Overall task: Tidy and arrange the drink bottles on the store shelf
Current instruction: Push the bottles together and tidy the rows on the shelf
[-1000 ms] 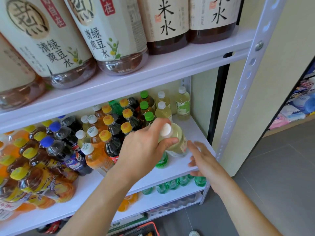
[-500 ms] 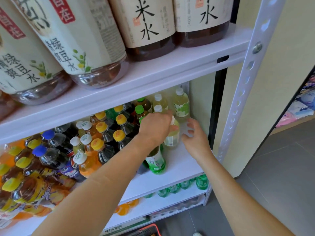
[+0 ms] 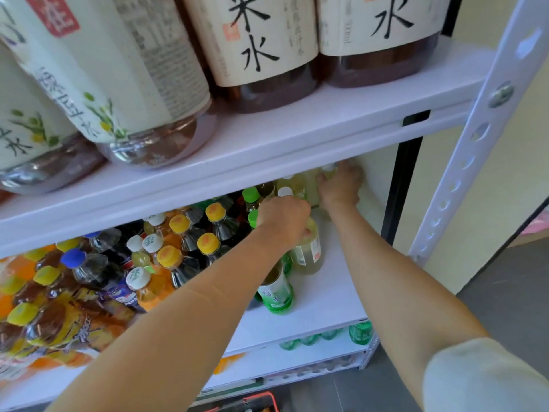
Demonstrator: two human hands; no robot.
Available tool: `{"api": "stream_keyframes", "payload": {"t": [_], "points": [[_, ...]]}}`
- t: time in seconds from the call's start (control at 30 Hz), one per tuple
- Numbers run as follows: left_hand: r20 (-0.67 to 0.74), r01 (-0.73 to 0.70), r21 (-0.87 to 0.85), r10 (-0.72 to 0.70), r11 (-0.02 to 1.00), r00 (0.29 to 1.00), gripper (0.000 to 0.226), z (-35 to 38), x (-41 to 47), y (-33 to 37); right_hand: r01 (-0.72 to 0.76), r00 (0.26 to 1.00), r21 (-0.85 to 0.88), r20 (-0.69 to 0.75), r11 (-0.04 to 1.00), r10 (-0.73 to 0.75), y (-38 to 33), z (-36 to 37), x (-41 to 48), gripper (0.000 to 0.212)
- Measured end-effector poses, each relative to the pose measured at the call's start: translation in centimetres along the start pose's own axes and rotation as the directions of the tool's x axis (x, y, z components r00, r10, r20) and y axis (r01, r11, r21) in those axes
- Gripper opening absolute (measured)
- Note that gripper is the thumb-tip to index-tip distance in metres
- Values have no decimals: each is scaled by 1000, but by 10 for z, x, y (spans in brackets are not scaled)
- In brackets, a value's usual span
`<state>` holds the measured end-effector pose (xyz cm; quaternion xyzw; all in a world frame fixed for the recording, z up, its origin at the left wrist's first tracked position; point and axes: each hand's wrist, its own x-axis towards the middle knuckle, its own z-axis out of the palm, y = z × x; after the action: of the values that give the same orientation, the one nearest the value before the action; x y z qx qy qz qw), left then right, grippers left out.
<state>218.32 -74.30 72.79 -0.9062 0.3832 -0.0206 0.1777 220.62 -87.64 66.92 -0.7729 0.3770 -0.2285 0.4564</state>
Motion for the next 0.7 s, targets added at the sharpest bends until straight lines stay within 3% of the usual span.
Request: {"api": "stream_keyframes", "payload": {"t": [0.13, 0.27, 0.37, 0.57, 0.63, 0.7], "points": [[11, 6, -35, -6, 999, 1000, 38, 1, 0, 0, -73, 997, -55, -33, 996, 71, 7, 10, 4, 48], [18, 24, -28, -23, 999, 1000, 38, 1, -1, 1, 152, 986, 1, -74, 988, -151, 13, 9, -5, 28], [17, 46, -41, -45, 998, 999, 38, 2, 0, 2, 193, 978, 84, -101, 978, -185, 20, 1, -27, 18], [-57, 34, -44, -37, 998, 998, 43, -1, -11, -1, 461, 873, 94, -224, 882, -433, 26, -35, -102, 21], [-182, -36, -212, -3, 977, 983, 38, -5, -27, -2, 560, 805, 24, -256, 828, -536, 19, -53, -129, 27], [-333, -204, -528, 20, 824, 943, 38, -7, -53, -1, 586, 798, 84, -235, 806, -555, 11, -76, -154, 26]]}}
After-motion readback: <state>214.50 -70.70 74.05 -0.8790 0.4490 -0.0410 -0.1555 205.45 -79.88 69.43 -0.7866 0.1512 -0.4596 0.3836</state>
